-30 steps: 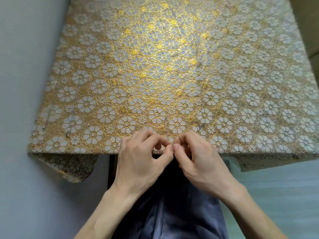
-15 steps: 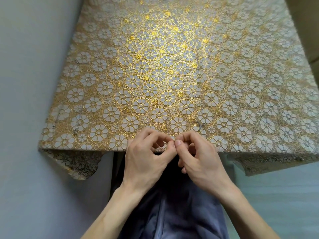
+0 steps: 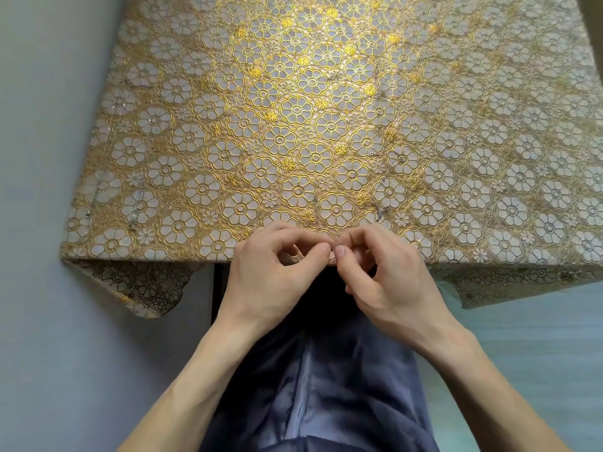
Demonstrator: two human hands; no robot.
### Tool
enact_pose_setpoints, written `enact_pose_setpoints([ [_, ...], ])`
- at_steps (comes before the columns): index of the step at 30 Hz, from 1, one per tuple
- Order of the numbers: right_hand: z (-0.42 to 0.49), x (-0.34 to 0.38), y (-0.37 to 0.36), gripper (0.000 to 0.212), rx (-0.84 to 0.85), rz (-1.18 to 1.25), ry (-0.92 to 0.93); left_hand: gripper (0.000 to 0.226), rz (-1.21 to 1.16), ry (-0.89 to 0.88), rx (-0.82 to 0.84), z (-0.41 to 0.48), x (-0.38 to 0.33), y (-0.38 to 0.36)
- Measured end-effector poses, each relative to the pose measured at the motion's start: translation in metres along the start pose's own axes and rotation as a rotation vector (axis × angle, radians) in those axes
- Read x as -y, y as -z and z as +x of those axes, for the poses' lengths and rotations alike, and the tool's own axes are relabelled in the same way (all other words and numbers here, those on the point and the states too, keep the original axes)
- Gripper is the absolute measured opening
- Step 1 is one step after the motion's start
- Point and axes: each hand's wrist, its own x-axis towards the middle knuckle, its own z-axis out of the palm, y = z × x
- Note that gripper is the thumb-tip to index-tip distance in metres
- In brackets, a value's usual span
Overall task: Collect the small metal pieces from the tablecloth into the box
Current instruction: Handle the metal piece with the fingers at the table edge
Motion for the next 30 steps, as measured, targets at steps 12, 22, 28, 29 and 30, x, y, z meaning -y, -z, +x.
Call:
enact_pose_setpoints([
  [12,-0.001,-0.002,0.003,0.012,0.113,0.227,-0.168,0.018,0.016,-0.015,0.024,-0.001,0.003,0.0],
  [22,-0.003,0.005,-0.002,0.012,0.078,0.377,-0.273,0.017,0.0,0.0,-0.019,-0.002,0.001,-0.006],
  [28,-0.005,0.013,-0.007,0.012,0.0,0.659,-0.458,0.013,-0.047,0.016,-0.075,-0.004,-0.002,-0.005],
  [29,-0.006,0.013,-0.007,0.011,-0.01,0.655,-0.457,0.014,-0.044,0.012,-0.071,-0.004,-0.002,-0.004],
  [30,-0.007,0.013,-0.006,0.01,-0.015,0.637,-0.448,0.014,-0.034,0.006,-0.066,-0.004,-0.002,-0.003],
])
